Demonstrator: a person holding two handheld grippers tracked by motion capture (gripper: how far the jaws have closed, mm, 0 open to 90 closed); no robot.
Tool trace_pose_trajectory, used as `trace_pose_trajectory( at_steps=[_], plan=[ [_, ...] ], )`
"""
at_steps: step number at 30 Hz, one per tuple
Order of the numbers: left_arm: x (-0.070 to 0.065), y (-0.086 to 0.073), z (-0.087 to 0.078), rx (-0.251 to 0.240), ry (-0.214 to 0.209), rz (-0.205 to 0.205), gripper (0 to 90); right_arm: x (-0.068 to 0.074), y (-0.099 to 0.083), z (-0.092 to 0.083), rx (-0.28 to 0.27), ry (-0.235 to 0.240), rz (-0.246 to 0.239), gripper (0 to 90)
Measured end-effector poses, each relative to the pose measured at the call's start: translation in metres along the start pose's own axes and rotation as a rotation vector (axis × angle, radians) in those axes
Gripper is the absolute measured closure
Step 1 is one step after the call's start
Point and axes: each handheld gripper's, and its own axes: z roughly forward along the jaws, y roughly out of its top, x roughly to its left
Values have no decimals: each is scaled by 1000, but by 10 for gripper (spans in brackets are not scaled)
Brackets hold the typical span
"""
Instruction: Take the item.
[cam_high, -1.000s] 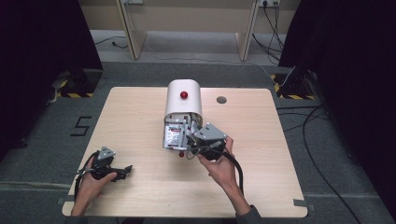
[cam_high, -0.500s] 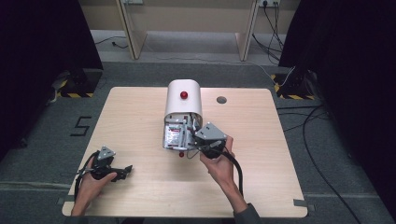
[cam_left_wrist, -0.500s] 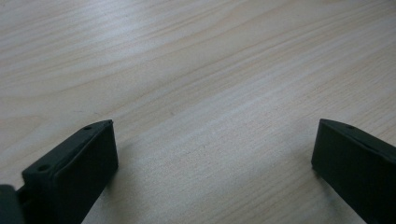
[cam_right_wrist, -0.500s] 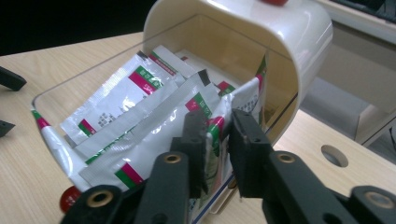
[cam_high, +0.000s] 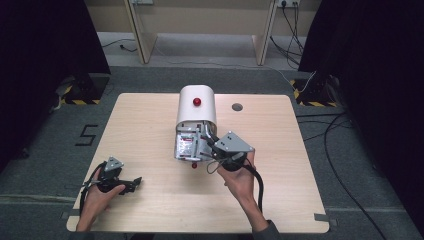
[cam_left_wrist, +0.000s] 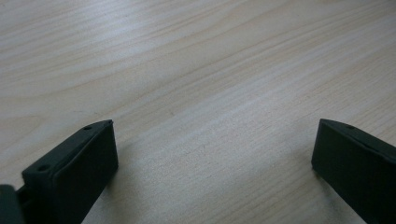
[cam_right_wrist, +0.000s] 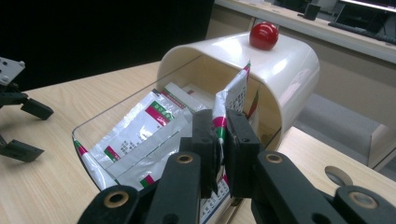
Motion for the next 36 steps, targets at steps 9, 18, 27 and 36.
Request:
trace_pose_trajectory(
  at_steps=[9,18,27,36],
  plan=[
    [0,0,0,0,0,0,0,-3,1,-16,-47,16,7,844],
    [0,0,0,0,0,0,0,-2,5,-32,-66,42,-8,845],
    [0,0,0,1,1,0,0,-11,2,-44,-71,45,2,845],
    [0,0,0,0,1,0,0,-27,-8,-69,-88,-13,1,845]
  ],
)
